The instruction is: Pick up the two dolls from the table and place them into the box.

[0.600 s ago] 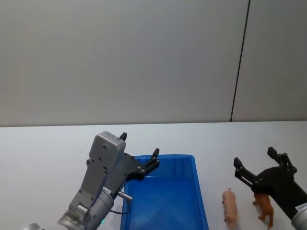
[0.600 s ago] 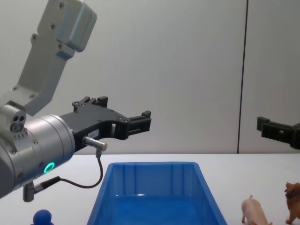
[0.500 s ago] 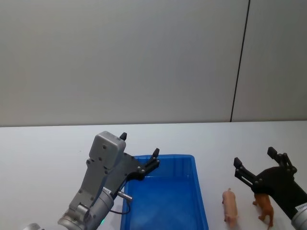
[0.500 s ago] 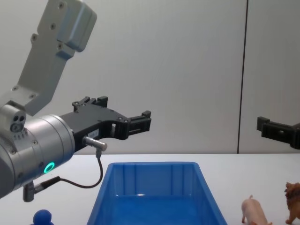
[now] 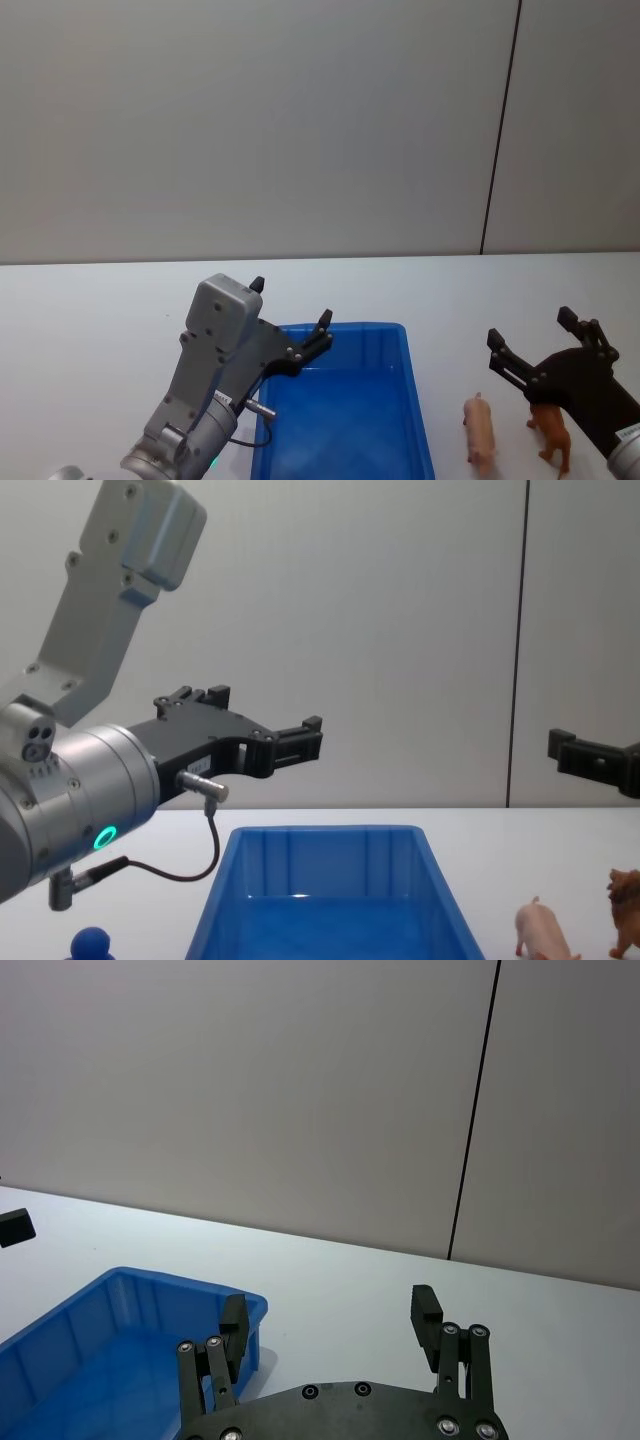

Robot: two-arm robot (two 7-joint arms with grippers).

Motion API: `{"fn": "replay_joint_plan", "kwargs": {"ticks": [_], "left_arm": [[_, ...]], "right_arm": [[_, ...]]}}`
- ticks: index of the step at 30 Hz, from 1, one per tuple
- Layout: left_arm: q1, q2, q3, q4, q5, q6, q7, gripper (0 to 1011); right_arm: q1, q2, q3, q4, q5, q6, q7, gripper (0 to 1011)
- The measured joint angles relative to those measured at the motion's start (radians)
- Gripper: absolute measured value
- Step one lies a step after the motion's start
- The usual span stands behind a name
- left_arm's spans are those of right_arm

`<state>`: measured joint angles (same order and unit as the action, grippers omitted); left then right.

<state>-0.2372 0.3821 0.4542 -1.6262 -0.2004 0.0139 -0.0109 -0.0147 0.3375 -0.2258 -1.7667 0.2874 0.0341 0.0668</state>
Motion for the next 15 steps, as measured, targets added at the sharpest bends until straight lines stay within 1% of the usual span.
{"fn": "replay_joint_plan", "kwargs": {"ticks": [8, 15], "left_arm": [[0.0, 0.0, 0.0, 0.0, 0.0, 0.0, 0.0, 1003], [0.0, 0.0, 0.0, 0.0, 0.0, 0.0, 0.0, 1003]], "right_arm": [[0.0, 0.002, 0.002, 0.001, 0.0, 0.001, 0.001, 1001], [-0.006, 0.019, 0.015, 0.005, 0.012, 0.014, 0.015, 1001]]}}
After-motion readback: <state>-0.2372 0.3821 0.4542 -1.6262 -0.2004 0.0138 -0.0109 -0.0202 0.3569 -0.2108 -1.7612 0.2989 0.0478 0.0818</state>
